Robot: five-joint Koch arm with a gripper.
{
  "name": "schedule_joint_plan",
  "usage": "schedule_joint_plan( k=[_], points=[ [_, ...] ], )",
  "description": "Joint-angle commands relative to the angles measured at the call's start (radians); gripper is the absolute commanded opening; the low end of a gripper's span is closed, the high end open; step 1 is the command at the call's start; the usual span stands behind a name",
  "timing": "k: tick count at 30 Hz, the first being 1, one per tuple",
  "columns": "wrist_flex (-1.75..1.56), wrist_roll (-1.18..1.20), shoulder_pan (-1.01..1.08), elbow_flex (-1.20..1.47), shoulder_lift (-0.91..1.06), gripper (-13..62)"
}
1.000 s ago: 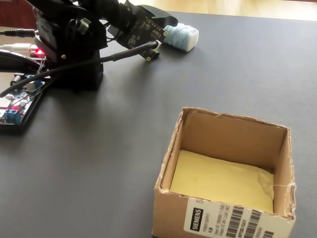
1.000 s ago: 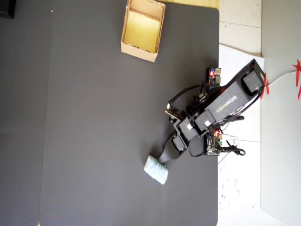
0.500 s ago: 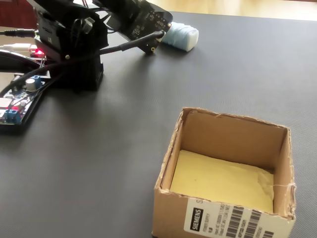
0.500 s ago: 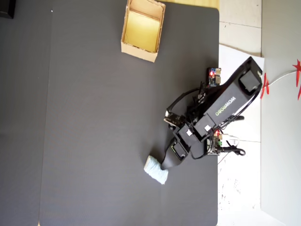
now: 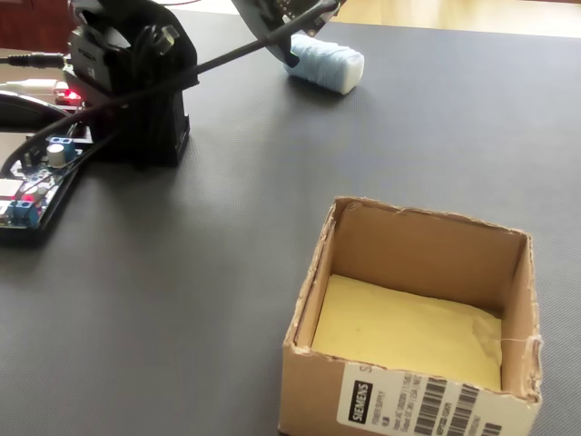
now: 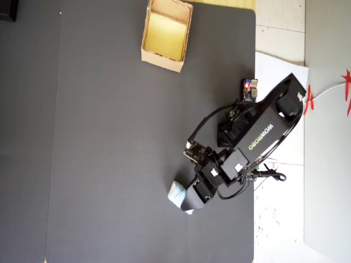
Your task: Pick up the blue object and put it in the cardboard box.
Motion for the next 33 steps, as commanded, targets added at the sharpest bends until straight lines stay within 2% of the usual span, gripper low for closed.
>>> schedule_joint_plan(
  k=[1,7,17,24,33],
  points=[
    [0.025,0.044,-0.009,-0.172,-0.031,33.2],
    [0.245,0.014,-0.023,-0.407,-0.201,33.2],
    [0.238,0.023,-0.051,-0.474,-0.489,32.8],
    [0.207,-0.032,-0.023,-0.451,-0.497,11.4],
    [0.144,-0.074,0.109,-0.430,-0.379,10.0]
  ],
)
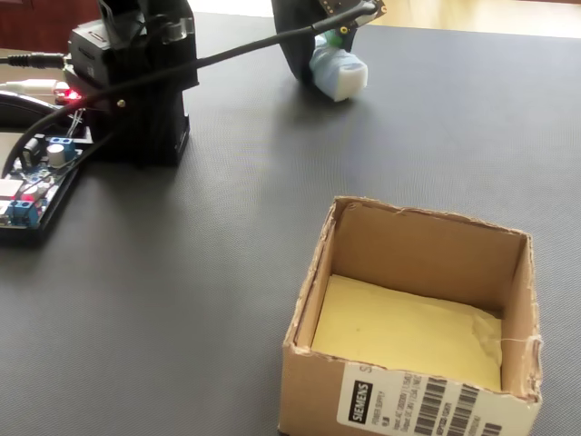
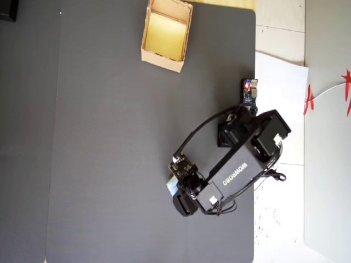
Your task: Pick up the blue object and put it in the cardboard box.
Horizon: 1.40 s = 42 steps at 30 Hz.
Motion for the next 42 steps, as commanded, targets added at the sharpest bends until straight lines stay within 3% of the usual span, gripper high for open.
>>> schedule_joint_plan(
  k=[1,25,42],
  points=[
    [-0.080,0.012,0.044,-0.054,0.067,10.0],
    [-0.284,0.025,0.472,0.362,0.664,10.0],
    [-0.658,0.015,0.894,0.397,0.678,10.0]
  ],
)
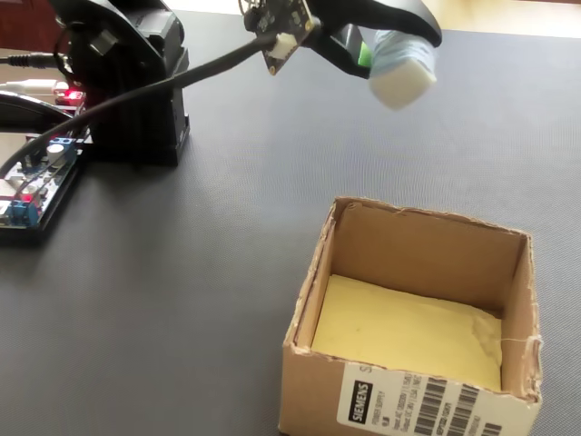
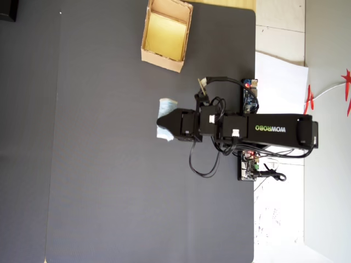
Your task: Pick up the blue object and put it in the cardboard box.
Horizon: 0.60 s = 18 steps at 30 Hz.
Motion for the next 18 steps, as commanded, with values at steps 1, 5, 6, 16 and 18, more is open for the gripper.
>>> schedule_joint_plan(
  k=[1,5,6,16,18],
  points=[
    [-0.137,0.002,0.043,-0.034,0.023,10.0],
    [-0.198,-0.015,0.126,-0.041,0.014,10.0],
    [-0.215,-0.015,0.141,-0.044,0.008,10.0],
    [-0.256,-0.103,0.336,-0.183,-0.121,10.0],
    [-0.256,-0.109,0.359,-0.196,-0.137,10.0]
  ],
)
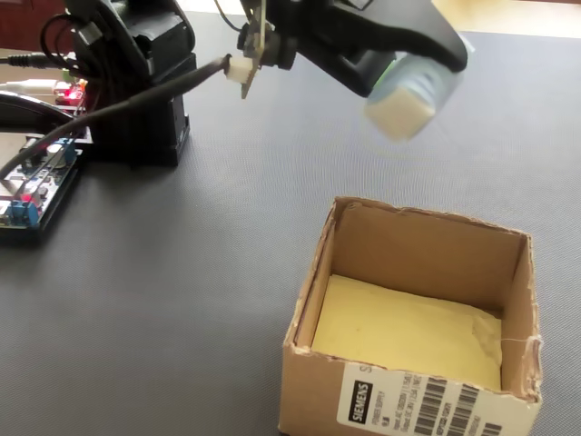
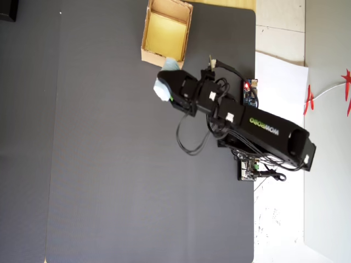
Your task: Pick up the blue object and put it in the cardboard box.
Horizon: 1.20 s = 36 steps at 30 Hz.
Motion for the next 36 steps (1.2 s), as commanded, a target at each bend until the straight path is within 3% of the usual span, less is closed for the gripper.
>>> schedule_joint_plan(
  k=[1,18,22,24,28,36],
  points=[
    [-0.097,-0.005,0.017,-0.103,-0.003,10.0],
    [-0.091,-0.023,0.284,-0.359,-0.373,10.5],
    [-0.003,-0.017,0.288,-0.370,-0.394,26.2],
    [0.025,-0.018,0.290,-0.365,-0.396,30.0],
    [0.038,-0.018,0.296,-0.353,-0.403,33.7],
    [-0.005,-0.002,0.267,-0.367,-0.396,33.8]
  ],
)
